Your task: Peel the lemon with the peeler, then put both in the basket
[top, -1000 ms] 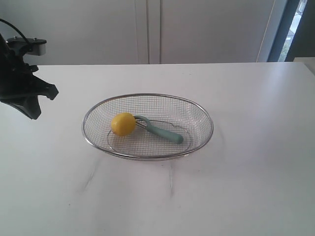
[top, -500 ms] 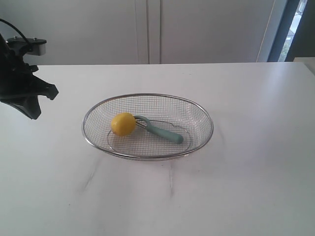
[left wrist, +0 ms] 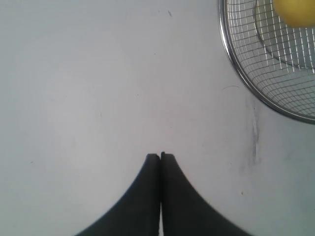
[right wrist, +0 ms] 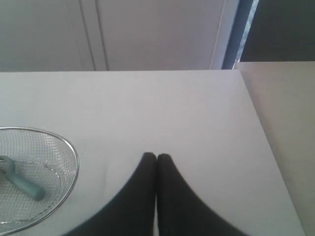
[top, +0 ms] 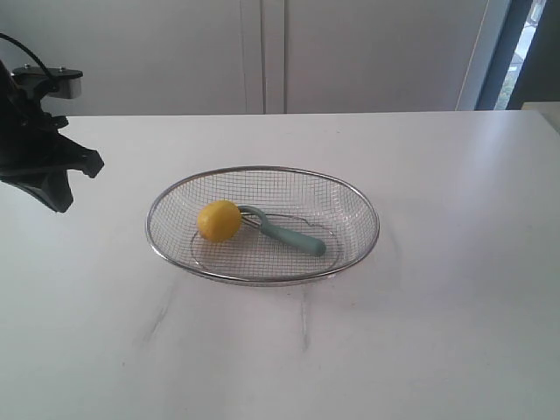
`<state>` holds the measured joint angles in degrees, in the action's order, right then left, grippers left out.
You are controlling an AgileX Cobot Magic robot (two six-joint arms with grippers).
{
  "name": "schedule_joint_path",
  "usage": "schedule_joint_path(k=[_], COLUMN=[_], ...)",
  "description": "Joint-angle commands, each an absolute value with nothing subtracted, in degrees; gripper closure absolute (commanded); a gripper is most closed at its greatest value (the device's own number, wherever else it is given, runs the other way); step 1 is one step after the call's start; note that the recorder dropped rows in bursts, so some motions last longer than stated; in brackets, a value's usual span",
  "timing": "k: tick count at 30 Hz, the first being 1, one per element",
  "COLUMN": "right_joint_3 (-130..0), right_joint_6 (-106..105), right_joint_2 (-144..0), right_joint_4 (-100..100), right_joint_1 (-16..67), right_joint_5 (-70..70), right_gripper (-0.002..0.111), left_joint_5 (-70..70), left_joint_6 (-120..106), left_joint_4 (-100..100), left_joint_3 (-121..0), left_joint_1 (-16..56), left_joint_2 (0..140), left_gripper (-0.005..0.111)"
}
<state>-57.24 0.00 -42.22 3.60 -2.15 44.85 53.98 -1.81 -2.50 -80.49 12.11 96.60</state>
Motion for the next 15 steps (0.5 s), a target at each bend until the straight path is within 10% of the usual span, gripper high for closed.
schedule_joint_path(k=[1,15], right_joint_3=[-54.8,-38.2], right_joint_6=[0.0,0.0], right_joint_2=[-37.8,-19.8], right_joint_4=[3.1,2.8], right_joint_1=[-4.7,-4.8], right_joint_5=[43.3,38.5], right_gripper=[0.108,0.108], left_joint_5=[54.5,54.5], left_joint_6=[-1.3,-1.3], left_joint_4=[-2.7,-2.7], left_joint_3=[-80.0,-80.0], left_joint_1=[12.0,12.0], left_joint_2=[96.0,96.0], left_gripper=[0.107,0.107])
